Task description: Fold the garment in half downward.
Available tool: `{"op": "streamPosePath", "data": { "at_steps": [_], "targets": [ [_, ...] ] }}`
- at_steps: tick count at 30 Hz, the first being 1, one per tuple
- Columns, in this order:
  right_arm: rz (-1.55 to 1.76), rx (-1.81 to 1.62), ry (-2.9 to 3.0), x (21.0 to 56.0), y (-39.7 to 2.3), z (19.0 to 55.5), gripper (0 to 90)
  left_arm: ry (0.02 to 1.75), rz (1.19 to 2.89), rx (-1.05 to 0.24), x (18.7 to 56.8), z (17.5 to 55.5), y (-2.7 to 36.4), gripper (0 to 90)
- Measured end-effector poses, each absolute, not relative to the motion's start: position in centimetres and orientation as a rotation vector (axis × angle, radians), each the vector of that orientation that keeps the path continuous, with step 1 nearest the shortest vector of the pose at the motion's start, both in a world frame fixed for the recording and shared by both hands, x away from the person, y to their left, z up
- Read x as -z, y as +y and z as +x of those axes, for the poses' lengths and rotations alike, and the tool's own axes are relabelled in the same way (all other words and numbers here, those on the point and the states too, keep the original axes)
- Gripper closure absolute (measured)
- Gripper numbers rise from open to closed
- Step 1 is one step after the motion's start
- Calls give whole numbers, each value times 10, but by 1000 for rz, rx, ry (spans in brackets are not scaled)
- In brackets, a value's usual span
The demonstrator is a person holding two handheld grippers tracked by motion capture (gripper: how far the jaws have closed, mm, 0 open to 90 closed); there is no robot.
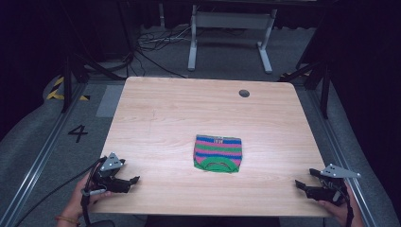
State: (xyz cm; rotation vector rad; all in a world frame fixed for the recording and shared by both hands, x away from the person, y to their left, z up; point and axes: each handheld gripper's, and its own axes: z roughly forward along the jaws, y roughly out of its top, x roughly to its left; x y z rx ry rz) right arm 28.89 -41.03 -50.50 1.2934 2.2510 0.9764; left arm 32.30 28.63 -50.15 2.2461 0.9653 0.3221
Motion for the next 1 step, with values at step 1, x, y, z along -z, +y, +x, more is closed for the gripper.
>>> {"op": "streamPosePath", "data": {
  "at_steps": [1],
  "targets": [
    [1293,-976,2251,505,-410,289,184,976,2245,-319,502,323,285,99]
  ]
}}
